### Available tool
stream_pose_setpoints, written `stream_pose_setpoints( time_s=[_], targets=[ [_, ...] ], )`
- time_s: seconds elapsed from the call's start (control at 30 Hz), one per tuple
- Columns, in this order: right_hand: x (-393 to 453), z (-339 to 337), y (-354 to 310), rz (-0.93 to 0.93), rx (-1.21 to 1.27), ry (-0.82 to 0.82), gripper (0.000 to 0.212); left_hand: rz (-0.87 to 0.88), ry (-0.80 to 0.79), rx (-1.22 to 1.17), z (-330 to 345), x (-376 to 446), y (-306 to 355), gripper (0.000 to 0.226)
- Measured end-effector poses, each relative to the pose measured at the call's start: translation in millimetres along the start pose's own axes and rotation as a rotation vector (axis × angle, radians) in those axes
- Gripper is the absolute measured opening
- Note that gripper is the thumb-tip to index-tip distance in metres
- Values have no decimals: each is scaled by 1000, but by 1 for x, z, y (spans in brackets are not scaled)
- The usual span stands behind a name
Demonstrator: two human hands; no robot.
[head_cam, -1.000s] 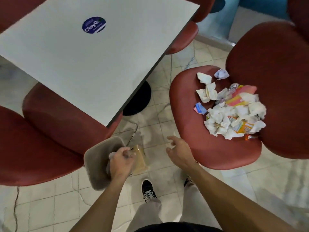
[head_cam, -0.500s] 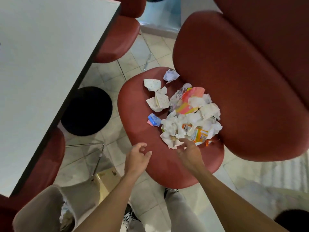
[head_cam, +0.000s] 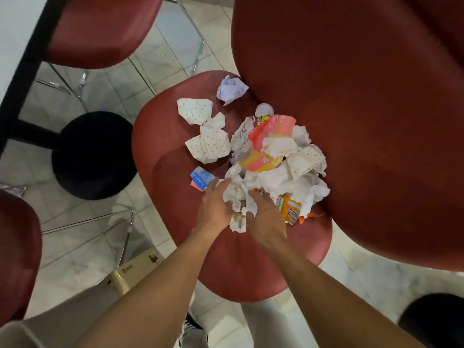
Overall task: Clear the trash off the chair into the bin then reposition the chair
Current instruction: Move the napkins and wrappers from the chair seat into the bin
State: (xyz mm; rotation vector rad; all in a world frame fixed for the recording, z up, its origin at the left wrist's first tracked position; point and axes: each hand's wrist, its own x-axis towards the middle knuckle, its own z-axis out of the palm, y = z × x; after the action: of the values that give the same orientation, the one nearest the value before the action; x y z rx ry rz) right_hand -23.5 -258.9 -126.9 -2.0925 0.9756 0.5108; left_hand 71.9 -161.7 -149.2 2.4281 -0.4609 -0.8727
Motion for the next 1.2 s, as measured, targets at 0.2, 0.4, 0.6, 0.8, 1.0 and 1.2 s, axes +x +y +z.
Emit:
stream_pose_setpoints(
  time_s=[0.2, 0.4, 0.6, 0.8, 1.0, 1.2],
  targets=[
    [8, 5, 2, 70, 67, 81, 43, -14, 76, -63, 0, 1, -4, 34],
    [-8, -1, -8, 101, 101, 124, 39, -32, 183, -124, -15, -19, -9, 25],
    [-47, -14, -32, 49, 132, 192, 36, -36, 252, -150, -49, -62, -12, 23],
    [-104, -8, -72, -24, 127, 194, 35, -75, 305, -208, -88, -133, -39, 24],
    [-171, 32, -110, -97, 99, 116, 36, -172, 340, -266, -119, -217, -92, 24],
    [-236, 102, -149, -209, 62, -19, 32, -287, 391, -292, -141, -299, -181, 22]
  ],
)
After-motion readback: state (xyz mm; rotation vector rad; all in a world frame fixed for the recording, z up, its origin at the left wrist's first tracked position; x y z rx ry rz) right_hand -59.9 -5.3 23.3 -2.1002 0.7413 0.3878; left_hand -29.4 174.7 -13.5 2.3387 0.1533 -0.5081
